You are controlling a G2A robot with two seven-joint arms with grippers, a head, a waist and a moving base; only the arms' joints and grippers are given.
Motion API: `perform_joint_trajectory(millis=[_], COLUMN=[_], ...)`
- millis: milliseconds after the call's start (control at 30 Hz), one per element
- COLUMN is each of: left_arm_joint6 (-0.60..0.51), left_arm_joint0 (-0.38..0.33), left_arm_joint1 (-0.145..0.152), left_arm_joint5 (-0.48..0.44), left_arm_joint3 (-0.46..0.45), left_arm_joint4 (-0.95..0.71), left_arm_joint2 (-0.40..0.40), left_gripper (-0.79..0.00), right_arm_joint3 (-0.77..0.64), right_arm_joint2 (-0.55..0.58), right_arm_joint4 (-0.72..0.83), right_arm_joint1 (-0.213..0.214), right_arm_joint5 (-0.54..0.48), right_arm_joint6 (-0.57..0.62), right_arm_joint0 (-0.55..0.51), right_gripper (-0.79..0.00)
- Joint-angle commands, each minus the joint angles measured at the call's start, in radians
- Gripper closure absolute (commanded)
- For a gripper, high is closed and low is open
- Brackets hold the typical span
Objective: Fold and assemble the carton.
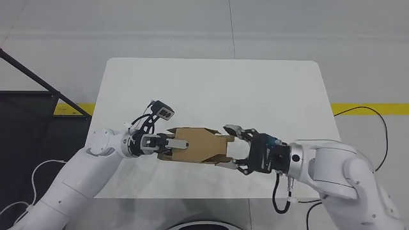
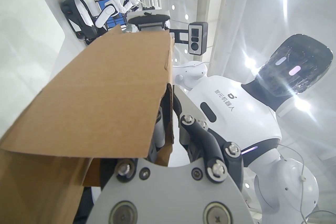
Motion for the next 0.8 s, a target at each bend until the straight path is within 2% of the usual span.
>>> perform_joint_trajectory(millis=[0,167,300,367,667,767], left_arm_joint6=[0.0,0.0,0.0,0.0,0.0,0.0], left_arm_joint0=[0.0,0.0,0.0,0.0,0.0,0.0], left_arm_joint1=[0.0,0.0,0.0,0.0,0.0,0.0], left_arm_joint5=[0.0,0.0,0.0,0.0,0.0,0.0], left_arm_joint3=[0.0,0.0,0.0,0.0,0.0,0.0], left_arm_joint4=[0.0,0.0,0.0,0.0,0.0,0.0], left_arm_joint2=[0.0,0.0,0.0,0.0,0.0,0.0], left_gripper=[0.0,0.0,0.0,0.0,0.0,0.0], right_arm_joint3=[-0.001,0.007,0.012,0.012,0.015,0.012], right_arm_joint2=[-0.003,-0.012,-0.013,-0.012,-0.023,-0.027], right_arm_joint4=[0.004,0.014,0.016,0.015,0.014,0.009], right_arm_joint1=[0.0,0.001,0.001,0.001,0.002,0.002], right_arm_joint5=[0.005,0.026,0.039,0.044,0.047,0.048], right_arm_joint6=[0.006,0.028,0.027,0.025,0.026,0.022], right_arm_joint0=[0.003,0.014,0.016,0.014,0.017,0.022], right_gripper=[-0.529,-0.502,-0.431,-0.422,-0.446,-0.477])
